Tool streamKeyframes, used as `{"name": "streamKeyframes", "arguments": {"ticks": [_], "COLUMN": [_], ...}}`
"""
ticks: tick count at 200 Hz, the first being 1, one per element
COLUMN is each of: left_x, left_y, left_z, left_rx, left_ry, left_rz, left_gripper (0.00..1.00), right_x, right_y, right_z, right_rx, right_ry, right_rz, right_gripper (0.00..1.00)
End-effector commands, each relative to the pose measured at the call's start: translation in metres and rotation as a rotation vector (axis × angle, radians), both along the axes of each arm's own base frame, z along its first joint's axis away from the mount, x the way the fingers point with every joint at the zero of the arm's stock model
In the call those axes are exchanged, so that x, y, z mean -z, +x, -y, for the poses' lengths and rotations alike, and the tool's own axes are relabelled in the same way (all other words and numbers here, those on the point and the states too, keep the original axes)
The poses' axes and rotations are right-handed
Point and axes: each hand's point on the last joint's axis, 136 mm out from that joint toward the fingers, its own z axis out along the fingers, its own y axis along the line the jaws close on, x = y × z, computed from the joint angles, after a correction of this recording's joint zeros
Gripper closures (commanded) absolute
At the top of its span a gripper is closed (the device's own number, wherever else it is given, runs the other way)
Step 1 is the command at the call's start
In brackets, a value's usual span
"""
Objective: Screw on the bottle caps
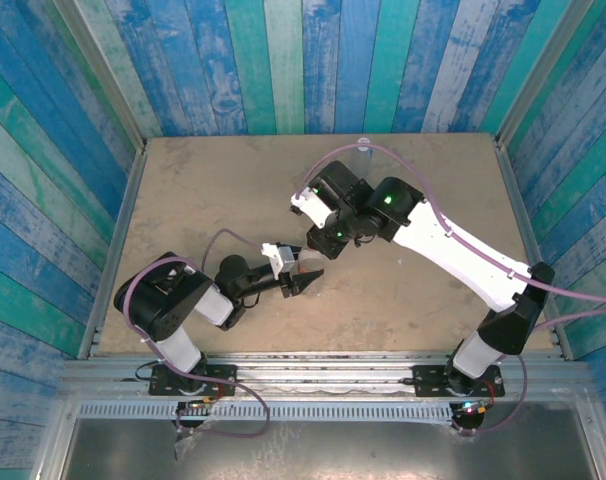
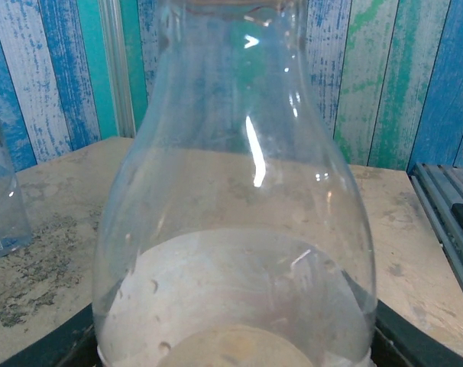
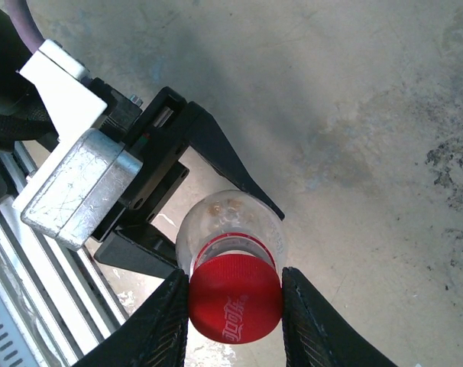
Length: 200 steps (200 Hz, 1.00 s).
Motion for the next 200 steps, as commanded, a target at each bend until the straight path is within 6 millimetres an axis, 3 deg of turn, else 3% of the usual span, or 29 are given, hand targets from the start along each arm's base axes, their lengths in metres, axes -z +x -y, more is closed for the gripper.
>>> {"name": "streamKeyframes", "arguments": {"ticks": [1,110,200], "left_x": [0.026,0.031,0.034], "left_y": [-0.003,-0.003,-0.003], "left_z": [0.003,0.004,0.006], "left_rx": [0.020,0.027,0.037], "left_ry": [0.063,0.080,0.090], "left_rz": [-0.069,-0.071,-0.073], "left_gripper": [0.38,0.37,0.37], "right_x": [0.000,0.002,0.016], "right_y": [0.000,0.003,0.002], "right_z": [-0.002,-0.008,0.001], "right_rx": [-0.007,-0.018,0.014], "right_ry": [-0.021,-0.060,-0.257], "right_rz": [0.007,-0.010,-0.051], "right_gripper": [0.66,0.68,0.69]}}
